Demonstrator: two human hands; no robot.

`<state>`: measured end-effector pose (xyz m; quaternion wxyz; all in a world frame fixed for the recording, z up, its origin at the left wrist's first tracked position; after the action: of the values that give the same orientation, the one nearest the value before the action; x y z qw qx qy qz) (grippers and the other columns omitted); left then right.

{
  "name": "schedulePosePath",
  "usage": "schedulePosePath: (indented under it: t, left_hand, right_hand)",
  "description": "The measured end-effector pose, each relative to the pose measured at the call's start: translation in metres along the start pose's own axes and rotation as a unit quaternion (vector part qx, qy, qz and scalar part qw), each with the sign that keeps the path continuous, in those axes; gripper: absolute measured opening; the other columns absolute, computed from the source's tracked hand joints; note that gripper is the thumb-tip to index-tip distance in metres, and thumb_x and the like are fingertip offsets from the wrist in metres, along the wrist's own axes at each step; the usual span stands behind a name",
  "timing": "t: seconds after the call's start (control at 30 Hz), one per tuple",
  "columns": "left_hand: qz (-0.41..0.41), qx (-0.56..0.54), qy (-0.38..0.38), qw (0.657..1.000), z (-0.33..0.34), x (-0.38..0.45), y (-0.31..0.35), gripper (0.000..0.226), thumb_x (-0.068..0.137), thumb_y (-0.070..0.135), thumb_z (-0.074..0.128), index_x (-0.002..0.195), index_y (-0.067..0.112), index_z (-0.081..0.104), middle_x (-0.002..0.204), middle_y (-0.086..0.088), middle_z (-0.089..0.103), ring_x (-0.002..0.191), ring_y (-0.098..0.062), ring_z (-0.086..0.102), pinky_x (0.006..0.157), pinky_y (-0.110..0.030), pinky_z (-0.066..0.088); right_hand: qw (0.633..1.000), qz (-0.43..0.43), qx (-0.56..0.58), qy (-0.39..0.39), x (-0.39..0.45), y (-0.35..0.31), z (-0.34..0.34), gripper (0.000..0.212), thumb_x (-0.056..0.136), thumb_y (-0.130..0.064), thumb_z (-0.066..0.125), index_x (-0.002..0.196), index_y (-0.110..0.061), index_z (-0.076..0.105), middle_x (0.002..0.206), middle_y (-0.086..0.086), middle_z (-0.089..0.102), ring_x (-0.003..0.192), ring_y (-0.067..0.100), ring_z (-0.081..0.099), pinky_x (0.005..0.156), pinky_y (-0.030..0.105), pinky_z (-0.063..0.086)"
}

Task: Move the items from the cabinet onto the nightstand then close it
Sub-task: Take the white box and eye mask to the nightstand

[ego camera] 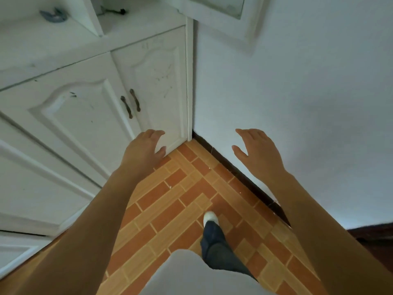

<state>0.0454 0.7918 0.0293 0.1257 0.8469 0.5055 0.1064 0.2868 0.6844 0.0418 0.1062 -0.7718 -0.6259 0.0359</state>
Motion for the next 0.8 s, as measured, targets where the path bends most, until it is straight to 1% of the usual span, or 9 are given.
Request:
schedulePosePath:
  t: [0.1, 0.27, 0.4, 0.47, 0.57, 0.7, 0.8]
  left_hand:
    - [-0.016, -0.004, 0.009, 1.0, -0.002, 0.034, -0.014, 0.043, 0.092, 0.025, 0.051, 0.133, 0.014, 0.044, 0.134, -0.009, 0.051, 0.12, -0.027, 0.049, 0.098, -0.039, 0.041]
    - [-0.049, -0.012, 0.028, 0.998, -0.009, 0.108, -0.024, 0.044, 0.092, 0.025, 0.052, 0.133, 0.014, 0.044, 0.136, -0.009, 0.049, 0.125, -0.027, 0.046, 0.102, -0.039, 0.038]
    - [-0.07, -0.015, 0.044, 0.996, -0.016, 0.168, -0.026, 0.044, 0.092, 0.027, 0.051, 0.134, 0.015, 0.043, 0.134, -0.009, 0.05, 0.122, -0.025, 0.047, 0.099, -0.037, 0.041]
    - [-0.085, -0.015, 0.055, 0.995, -0.019, 0.192, -0.031, 0.044, 0.092, 0.027, 0.052, 0.133, 0.015, 0.043, 0.132, -0.009, 0.051, 0.119, -0.025, 0.049, 0.096, -0.037, 0.042]
    - [-0.1, -0.011, 0.059, 0.993, -0.022, 0.213, -0.038, 0.044, 0.092, 0.027, 0.052, 0.133, 0.016, 0.043, 0.133, -0.009, 0.051, 0.118, -0.026, 0.049, 0.095, -0.036, 0.041]
    - [-0.118, -0.013, 0.07, 0.99, -0.026, 0.244, -0.058, 0.045, 0.091, 0.026, 0.052, 0.134, 0.015, 0.042, 0.134, -0.009, 0.05, 0.122, -0.026, 0.047, 0.1, -0.04, 0.042]
    - [-0.112, -0.017, 0.08, 0.99, -0.032, 0.272, -0.074, 0.044, 0.091, 0.025, 0.052, 0.133, 0.014, 0.044, 0.132, -0.008, 0.051, 0.118, -0.026, 0.048, 0.097, -0.04, 0.044]
  right_hand:
    - [1.0, -0.024, 0.011, -0.006, 0.05, 0.0, 0.007, 0.048, 0.095, -0.036, 0.042, 0.136, -0.012, 0.039, 0.137, 0.008, 0.05, 0.131, 0.025, 0.04, 0.109, 0.036, 0.031]
    - [0.997, -0.072, 0.026, -0.021, 0.138, 0.004, 0.01, 0.048, 0.095, -0.033, 0.044, 0.136, -0.01, 0.04, 0.136, 0.009, 0.051, 0.129, 0.026, 0.042, 0.108, 0.037, 0.032]
    - [0.994, -0.099, 0.033, -0.031, 0.207, 0.009, 0.007, 0.049, 0.094, -0.033, 0.044, 0.136, -0.01, 0.04, 0.138, 0.011, 0.049, 0.131, 0.028, 0.041, 0.111, 0.04, 0.032]
    - [0.992, -0.118, 0.037, -0.034, 0.241, 0.009, 0.006, 0.049, 0.094, -0.033, 0.045, 0.136, -0.009, 0.04, 0.137, 0.011, 0.05, 0.13, 0.028, 0.042, 0.11, 0.039, 0.032]
    - [0.99, -0.135, 0.039, -0.03, 0.274, 0.004, 0.003, 0.048, 0.094, -0.033, 0.044, 0.136, -0.009, 0.04, 0.136, 0.01, 0.05, 0.129, 0.026, 0.042, 0.108, 0.035, 0.031]
    - [0.986, -0.152, 0.066, -0.031, 0.317, -0.008, 0.007, 0.048, 0.094, -0.031, 0.046, 0.136, -0.009, 0.04, 0.134, 0.011, 0.052, 0.128, 0.027, 0.043, 0.106, 0.036, 0.034]
    - [0.984, -0.162, 0.072, -0.03, 0.35, -0.017, 0.012, 0.047, 0.094, -0.029, 0.047, 0.136, -0.008, 0.041, 0.133, 0.011, 0.053, 0.127, 0.027, 0.043, 0.106, 0.036, 0.034]
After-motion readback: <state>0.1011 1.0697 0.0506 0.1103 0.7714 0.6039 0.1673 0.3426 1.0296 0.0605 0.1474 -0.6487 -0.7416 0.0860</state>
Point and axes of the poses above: each hand's wrist, its own x-axis towards the middle knuckle, its own z-axis out of the palm, y = z × x, the point moved 4 cm from there along x, towards the middle knuckle
